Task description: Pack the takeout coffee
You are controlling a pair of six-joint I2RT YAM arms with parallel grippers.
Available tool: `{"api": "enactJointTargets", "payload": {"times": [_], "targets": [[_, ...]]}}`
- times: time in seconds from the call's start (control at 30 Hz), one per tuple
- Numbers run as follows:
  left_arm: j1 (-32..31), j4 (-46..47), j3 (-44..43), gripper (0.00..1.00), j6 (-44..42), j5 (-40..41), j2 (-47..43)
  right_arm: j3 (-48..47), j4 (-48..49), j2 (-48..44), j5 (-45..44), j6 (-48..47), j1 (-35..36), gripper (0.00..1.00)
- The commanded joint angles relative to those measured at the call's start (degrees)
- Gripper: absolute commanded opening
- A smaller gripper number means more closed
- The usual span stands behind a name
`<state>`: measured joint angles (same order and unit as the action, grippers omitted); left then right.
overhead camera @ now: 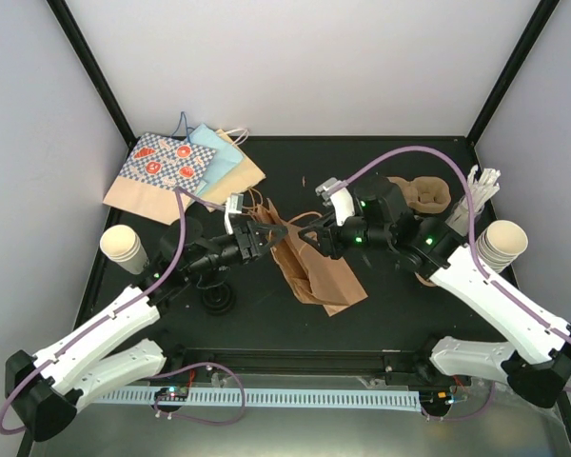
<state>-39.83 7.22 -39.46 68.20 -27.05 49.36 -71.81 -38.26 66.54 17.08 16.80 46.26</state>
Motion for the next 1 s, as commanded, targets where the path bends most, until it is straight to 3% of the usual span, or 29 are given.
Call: {"api": "enactJointTargets", "payload": {"times": [0.0,0.13,0.27,0.53,0.97], "targets": [[-0.31,-2.36,-0.32,0.34,-2.12,0.94,-1.52,-1.58,-1.23,-3.22,-3.27,0.31,0.39,0.43],[-0.32,-4.10,-1.05,0.13,-3.50,0.75,-1.52,-1.25,-2.23,-4.27,-4.47,0.90,0.40,0.45],[-0.32,-6.11,-3.23,0.02,-5.46,-0.18,-0.76,-0.83,-2.58,-5.25,-5.21,1.18,0.40,0.47],[-0.32,-7.88,-7.64,0.02,-8.44,-1.52,1.94,0.30,-2.88,-9.01,-5.86,-0.01,0.39,0.48],[-0.16,-8.71,-15.69,0.02,-11.50,-0.68,6.20,12.68,-3.89,-15.40,-22.09,6.63,-0.72,0.48]]}}
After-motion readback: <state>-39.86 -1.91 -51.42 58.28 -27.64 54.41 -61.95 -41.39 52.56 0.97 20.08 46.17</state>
